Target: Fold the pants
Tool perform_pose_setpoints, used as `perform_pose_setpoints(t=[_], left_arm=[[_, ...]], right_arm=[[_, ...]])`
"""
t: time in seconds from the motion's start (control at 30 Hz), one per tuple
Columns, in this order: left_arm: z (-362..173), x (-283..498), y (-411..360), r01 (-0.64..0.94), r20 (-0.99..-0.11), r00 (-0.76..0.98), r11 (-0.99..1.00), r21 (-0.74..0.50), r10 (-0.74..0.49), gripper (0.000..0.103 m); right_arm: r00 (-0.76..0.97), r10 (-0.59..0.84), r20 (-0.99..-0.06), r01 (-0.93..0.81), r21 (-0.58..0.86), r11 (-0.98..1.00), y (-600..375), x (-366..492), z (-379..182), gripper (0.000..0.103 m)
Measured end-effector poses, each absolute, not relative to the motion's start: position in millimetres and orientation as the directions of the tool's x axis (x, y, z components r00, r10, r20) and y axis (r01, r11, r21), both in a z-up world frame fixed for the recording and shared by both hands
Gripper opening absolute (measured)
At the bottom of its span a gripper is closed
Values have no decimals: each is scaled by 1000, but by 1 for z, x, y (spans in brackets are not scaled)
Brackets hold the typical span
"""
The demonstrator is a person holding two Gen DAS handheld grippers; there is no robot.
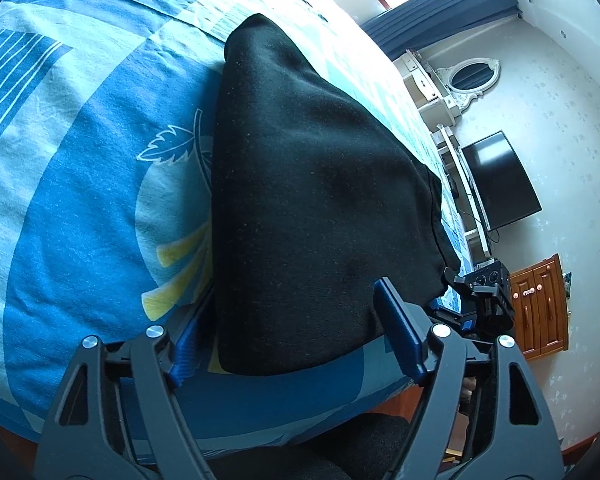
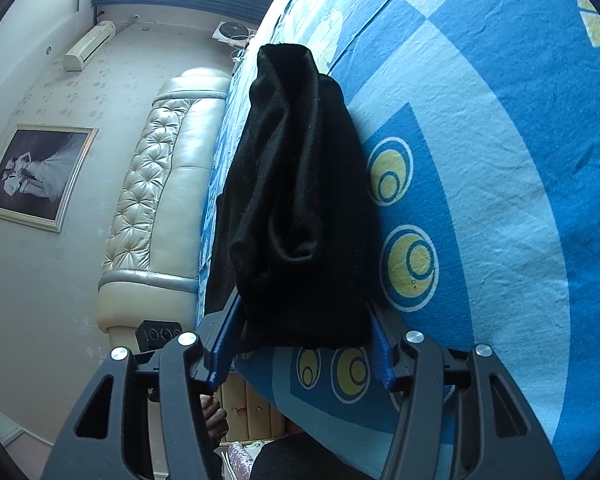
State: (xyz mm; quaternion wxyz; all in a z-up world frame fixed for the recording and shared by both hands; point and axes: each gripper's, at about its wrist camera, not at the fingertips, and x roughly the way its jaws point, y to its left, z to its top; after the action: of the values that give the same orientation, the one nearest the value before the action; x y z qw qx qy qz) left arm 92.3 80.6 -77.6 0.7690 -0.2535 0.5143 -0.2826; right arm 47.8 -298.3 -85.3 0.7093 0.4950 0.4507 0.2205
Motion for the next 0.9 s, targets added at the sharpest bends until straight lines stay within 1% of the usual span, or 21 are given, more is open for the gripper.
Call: perform_pose_setpoints(t=[0.2,0.33,0.47,0.6,0.7,0.8,0.9], left_arm=[[-76,92,70,187,-681,304,743,-643,-666,83],[-73,87,63,186,-722,312,785,-590,-617,83],[-67,77,56,181,-768,339,839,-514,-544,84],[-61,63,51,163,-801,400,895,-416,-446,88],[-56,50,50,148,-813,438,923,-356,-384,88],[-48,39,47,136,-825,478,953,-270,-302,89],[-41,27,45,126,-818,530,975,-184,-223,89]], right_arm=[[505,759,-411,117,904,411,-297,43,-80,68],[510,755,-412,109,902,419,-295,37,-77,73],[501,747,-438,110,888,447,-293,29,-72,78],[485,719,-498,121,852,509,-285,21,-65,81],[483,673,-560,130,806,578,-278,15,-61,81],[494,601,-629,139,739,659,-269,8,-53,82],[506,501,-702,147,643,752,-257,3,-45,82]])
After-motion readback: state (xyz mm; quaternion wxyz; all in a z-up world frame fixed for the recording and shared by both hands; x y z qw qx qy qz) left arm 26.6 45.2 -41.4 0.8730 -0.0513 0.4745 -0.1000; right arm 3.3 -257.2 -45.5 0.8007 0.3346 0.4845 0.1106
